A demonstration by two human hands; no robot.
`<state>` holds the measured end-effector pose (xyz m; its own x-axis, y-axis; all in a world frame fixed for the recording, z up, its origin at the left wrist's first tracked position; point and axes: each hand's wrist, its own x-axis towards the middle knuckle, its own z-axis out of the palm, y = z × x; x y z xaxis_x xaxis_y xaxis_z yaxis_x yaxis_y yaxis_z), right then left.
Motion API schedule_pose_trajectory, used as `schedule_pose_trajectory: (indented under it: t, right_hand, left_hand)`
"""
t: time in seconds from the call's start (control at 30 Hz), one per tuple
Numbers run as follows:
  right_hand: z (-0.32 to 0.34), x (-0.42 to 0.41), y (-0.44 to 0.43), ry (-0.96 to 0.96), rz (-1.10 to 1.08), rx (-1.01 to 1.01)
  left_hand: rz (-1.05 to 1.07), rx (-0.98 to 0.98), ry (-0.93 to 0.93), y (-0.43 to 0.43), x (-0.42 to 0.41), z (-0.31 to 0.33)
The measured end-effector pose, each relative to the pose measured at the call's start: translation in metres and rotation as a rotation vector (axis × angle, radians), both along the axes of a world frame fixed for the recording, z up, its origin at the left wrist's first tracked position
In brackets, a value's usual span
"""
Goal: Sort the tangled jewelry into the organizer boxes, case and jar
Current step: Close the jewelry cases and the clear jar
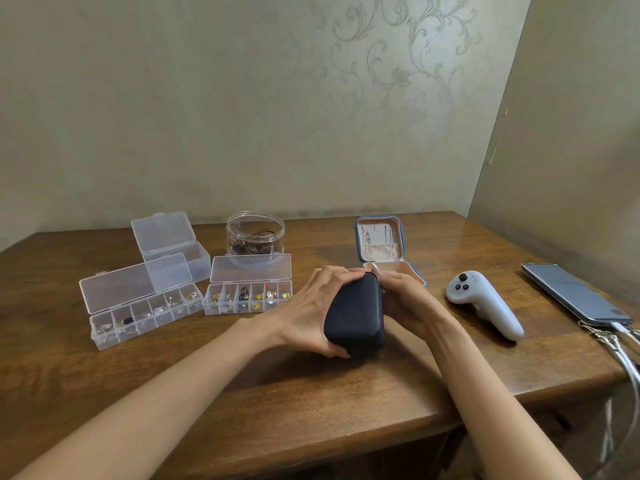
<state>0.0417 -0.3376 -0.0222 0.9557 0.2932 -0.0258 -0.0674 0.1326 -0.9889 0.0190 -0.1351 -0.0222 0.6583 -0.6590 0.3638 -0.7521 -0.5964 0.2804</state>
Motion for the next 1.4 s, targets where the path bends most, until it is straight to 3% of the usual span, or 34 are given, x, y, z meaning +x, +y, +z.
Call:
schedule_pose_trajectory:
  t: [0.23,0.67,0.83,1.03,1.2,1.4]
  right_hand:
    - [-0.002,0.000,-0.012,-0.062,0.126,-0.025]
    - [-0.010,-0.001,-0.001,-0.100,-0.065,-0.115]
    - [-0.004,-0.008,-0.002,-0.046,-0.160,0.155]
    - [-0.006,-0.020,0.008,-0.158,-0.246,0.171]
    - [-0.011,-0.021,0.023,-0.128,-0.338,0.251]
    - [-0.011,-0.021,0.028,-0.211,-0.523,-0.002]
  left_hand:
    - [-0.030,0.070,0.054,0.003,-0.003,0.007]
    - [-0.008,0.085,0.099,-0.001,-0.004,0.009]
    - [0.097,0.065,0.134,-0.012,0.005,0.016]
    - [0.399,-0.013,0.235,-0.011,0.028,0.030]
    - [0.522,-0.013,0.243,-0.020,0.037,0.041]
    - [0.504,-0.021,0.273,-0.021,0.044,0.041]
